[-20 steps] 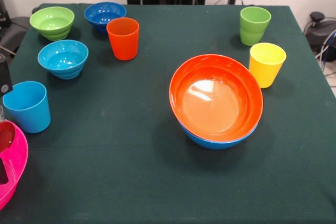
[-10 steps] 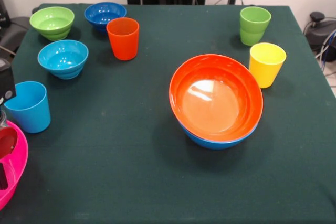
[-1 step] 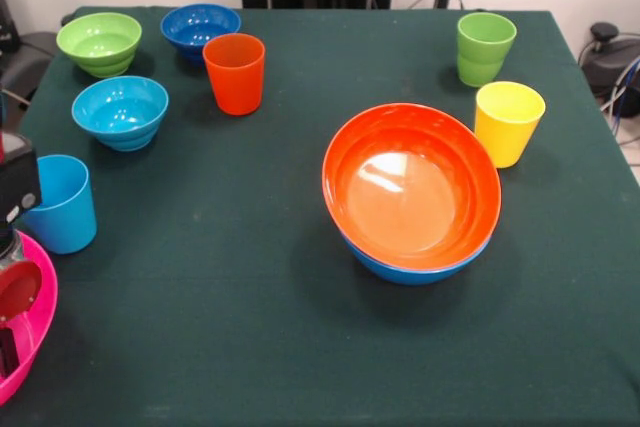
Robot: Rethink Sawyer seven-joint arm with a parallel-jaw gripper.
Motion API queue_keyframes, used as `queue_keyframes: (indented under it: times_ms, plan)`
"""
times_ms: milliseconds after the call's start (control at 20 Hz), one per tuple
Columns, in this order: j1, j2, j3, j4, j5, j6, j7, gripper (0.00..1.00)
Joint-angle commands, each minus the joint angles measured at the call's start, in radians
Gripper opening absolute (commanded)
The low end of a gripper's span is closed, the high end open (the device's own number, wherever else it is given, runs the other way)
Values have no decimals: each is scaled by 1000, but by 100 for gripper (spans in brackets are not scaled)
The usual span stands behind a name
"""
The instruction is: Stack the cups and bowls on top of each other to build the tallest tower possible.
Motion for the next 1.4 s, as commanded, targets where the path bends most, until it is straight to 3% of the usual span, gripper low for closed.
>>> queue_keyframes:
  times_ms: [50, 350, 1400]
  plan:
    - [79, 25, -40, 103, -1, -38, 146, 100]
    - [119, 1, -87, 134, 25, -33, 243, 100]
    - [143, 6, -153, 143, 111, -44, 233, 100]
